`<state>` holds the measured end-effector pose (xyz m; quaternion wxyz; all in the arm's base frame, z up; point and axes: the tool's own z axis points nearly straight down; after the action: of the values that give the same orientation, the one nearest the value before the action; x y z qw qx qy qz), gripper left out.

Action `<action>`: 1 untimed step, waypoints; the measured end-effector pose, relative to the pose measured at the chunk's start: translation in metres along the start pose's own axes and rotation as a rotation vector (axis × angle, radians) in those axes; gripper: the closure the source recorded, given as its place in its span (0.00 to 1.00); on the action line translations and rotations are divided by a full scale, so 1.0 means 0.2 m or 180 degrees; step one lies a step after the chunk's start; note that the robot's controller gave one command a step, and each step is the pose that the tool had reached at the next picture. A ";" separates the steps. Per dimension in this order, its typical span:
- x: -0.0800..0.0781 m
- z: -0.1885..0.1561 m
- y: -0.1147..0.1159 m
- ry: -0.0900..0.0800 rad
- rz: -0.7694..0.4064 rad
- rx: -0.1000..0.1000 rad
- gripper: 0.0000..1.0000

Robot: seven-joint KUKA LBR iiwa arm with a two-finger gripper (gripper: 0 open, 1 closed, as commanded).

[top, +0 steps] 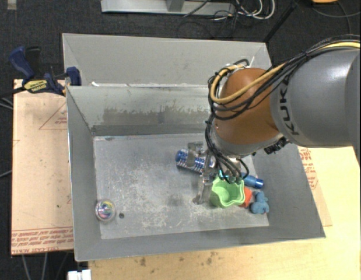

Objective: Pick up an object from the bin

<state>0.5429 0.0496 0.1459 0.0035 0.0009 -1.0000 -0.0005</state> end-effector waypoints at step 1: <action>0.01 0.24 -0.37 -0.0022 0.0343 0.0002 0.00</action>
Offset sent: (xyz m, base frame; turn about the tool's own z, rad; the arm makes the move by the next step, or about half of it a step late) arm -0.0025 -0.0718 -0.0471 0.1010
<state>0.5405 -0.0248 0.0971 0.0001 -0.0530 -0.9986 0.0000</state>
